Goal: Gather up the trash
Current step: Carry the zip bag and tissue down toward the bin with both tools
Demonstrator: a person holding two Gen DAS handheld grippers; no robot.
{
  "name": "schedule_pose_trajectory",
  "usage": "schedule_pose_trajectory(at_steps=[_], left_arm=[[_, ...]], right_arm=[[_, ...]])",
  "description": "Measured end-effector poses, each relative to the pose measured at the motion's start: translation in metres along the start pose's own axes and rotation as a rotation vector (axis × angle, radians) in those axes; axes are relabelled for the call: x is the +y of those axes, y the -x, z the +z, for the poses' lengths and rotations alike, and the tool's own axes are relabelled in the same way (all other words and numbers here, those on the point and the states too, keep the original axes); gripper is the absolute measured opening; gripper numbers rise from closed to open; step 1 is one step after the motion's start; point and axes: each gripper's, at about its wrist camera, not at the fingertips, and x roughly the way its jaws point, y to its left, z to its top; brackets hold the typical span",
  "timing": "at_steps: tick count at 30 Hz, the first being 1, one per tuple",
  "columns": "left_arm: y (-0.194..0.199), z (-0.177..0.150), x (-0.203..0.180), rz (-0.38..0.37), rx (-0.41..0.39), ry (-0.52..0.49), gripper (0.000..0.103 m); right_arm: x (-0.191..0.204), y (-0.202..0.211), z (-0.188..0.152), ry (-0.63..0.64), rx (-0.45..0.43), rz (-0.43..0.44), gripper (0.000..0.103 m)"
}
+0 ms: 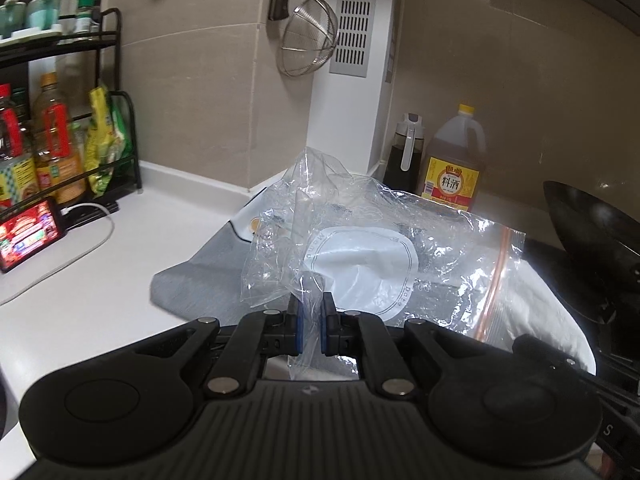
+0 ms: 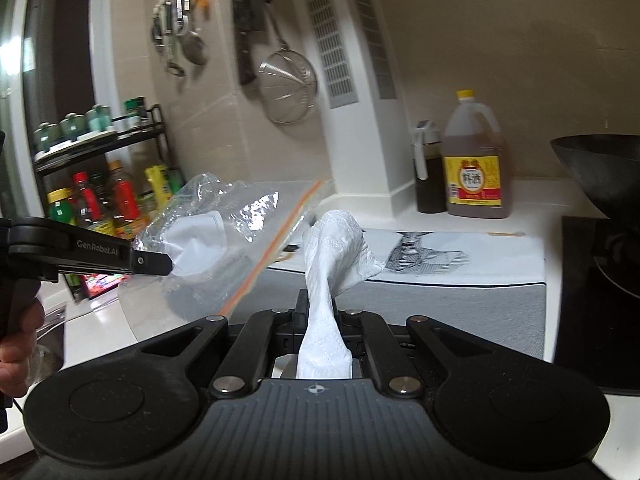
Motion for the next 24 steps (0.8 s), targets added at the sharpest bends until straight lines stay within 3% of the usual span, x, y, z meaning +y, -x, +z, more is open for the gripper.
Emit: schedule_pose_trajectory(at_steps=[8,15,24], left_arm=[[0.048,-0.031,0.019,0.013,-0.004,0.011,0.008],[0.081,-0.079,0.048,0.033,0.047,0.056,0.008],[0.102,-0.148,0.074,0.080,0.141,0.104,0.008]], right_arm=[[0.024,0.024,-0.021,0.021,0.033,0.066,0.006],[0.043,0.044,-0.051,0.047,0.095,0.104,0.006],[0.059,0.040,-0.101,0.055,0.255,0.119,0.006]])
